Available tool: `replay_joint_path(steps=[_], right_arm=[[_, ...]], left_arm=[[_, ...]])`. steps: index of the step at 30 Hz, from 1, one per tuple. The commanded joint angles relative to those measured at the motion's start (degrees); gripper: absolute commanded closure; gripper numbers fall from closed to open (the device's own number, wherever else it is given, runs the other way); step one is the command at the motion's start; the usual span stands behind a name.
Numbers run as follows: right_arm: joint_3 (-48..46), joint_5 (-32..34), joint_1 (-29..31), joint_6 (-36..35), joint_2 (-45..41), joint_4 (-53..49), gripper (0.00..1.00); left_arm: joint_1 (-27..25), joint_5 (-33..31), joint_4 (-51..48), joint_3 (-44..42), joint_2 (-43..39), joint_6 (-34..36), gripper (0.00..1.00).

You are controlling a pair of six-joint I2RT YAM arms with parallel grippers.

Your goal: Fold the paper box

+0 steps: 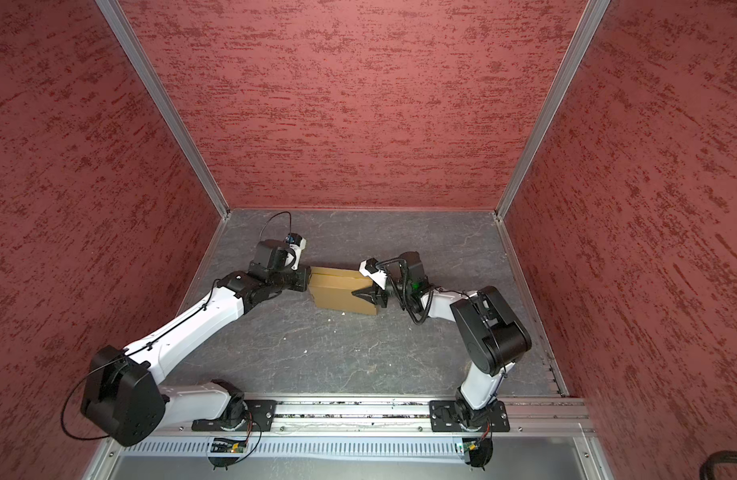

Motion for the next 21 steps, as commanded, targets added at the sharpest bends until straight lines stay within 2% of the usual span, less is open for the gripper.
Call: replay_joint_path(steps=[1,21], right_arm=[[0.2,2.2,0.5,-0.6,0.0,-3.2,0.74],[-0.1,2.6,0.5,-0.3,-0.1,-3.4,0.74]], left_arm=[[-1.5,2.4,2.0,-1.7,-0.7,-1.6,1.0],[-3.7,-0.2,5.7,-5.4,-0.9,-4.0,1.0]])
